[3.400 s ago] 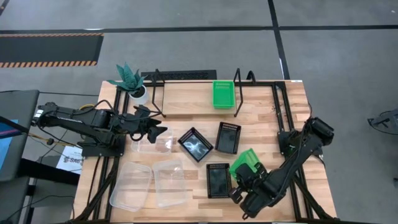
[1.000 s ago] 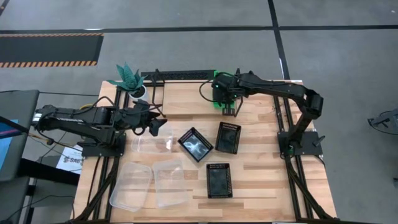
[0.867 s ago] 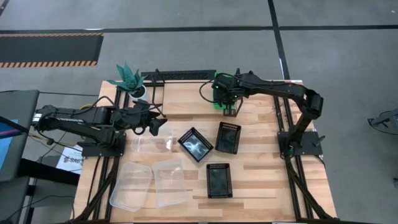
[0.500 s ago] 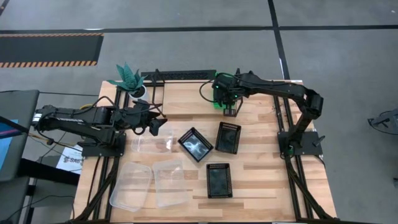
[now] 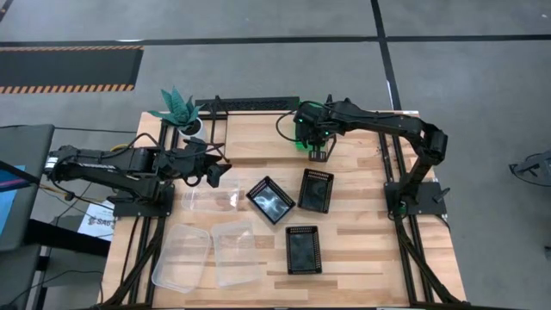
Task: Stack baskets on shelf by color
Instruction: Stack the green bin on top of the stacked green bins on the shelf
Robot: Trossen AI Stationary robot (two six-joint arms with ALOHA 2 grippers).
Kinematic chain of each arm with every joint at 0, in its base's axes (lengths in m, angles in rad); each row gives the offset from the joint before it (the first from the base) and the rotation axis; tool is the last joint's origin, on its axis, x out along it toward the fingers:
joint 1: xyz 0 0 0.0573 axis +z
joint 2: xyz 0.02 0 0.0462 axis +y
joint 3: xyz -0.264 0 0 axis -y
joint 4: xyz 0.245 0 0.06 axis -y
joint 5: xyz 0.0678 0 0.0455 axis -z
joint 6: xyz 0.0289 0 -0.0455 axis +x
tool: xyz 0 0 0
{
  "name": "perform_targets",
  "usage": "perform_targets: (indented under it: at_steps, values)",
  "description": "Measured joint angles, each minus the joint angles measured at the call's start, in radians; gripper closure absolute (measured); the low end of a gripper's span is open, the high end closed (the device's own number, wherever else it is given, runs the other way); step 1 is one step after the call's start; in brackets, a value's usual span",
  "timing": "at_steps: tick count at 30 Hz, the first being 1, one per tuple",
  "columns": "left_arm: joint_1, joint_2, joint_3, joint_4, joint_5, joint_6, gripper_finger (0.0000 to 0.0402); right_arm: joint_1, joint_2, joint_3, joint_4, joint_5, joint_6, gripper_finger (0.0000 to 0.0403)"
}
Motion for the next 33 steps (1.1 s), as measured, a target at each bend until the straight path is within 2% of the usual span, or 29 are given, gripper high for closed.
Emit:
perform_targets:
  at_steps: [27, 33]
  values:
    - [0.0, 0.0, 0.0, 0.0, -0.002, 0.001, 0.0136, 0.014, 0.0, 0.0, 0.049, -0.03, 0.026, 0.0376]
    - [0.0, 0.0, 0.0, 0.0, -0.002, 0.0, 0.0136, 0.015, 0.0, 0.0, 0.049, -0.035, -0.015, 0.038]
